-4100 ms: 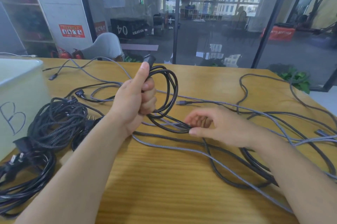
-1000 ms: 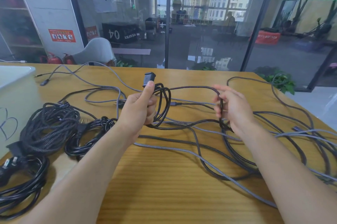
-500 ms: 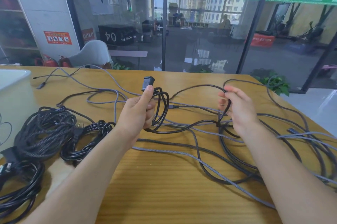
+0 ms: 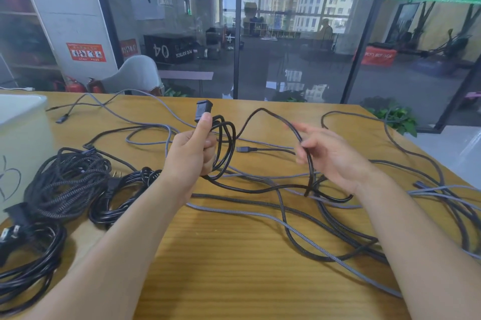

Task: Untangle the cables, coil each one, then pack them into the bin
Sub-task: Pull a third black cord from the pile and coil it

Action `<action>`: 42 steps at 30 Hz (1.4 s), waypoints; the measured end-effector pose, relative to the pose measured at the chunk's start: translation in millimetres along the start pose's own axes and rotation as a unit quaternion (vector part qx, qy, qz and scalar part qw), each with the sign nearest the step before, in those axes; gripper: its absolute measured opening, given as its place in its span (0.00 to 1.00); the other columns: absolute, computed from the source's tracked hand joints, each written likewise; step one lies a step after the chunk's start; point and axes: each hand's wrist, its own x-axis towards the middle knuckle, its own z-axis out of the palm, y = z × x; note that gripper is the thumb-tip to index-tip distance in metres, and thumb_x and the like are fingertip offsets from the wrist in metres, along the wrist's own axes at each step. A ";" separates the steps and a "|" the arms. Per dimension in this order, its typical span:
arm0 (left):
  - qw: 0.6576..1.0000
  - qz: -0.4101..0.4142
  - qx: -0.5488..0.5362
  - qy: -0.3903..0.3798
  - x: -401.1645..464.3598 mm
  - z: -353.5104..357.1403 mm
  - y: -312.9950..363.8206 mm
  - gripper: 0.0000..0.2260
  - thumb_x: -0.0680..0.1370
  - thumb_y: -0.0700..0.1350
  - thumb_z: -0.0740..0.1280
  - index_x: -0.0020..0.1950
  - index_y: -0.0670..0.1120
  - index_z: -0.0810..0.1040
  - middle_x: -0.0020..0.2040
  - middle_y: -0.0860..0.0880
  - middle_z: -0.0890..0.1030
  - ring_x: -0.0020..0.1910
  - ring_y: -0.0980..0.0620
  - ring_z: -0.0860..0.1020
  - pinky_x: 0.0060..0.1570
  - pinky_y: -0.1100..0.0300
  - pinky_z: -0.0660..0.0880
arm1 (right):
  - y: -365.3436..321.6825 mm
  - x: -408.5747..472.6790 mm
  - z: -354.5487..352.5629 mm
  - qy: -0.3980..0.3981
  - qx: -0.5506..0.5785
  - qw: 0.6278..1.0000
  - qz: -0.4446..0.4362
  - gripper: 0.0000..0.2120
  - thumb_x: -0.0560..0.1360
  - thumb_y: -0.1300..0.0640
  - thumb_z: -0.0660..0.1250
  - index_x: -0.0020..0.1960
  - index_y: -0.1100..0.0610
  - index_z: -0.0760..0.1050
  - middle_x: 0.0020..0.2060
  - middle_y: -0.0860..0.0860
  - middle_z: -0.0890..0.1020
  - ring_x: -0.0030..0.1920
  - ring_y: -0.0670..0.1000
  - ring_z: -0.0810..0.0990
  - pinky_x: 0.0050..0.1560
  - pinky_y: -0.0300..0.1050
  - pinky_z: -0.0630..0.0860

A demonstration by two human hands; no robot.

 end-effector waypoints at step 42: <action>0.998 -0.009 0.017 0.065 13.5 -16.6 -13.2 0.20 0.87 0.58 0.55 0.39 0.49 0.66 0.30 0.52 0.61 0.30 0.52 0.58 0.32 0.58 0.60 | -9.4 -2.3 -14.5 0.184 0.269 0.942 -0.081 0.05 0.65 0.54 0.61 0.38 0.54 0.73 0.30 0.46 0.57 0.24 0.46 0.54 0.20 0.39 0.52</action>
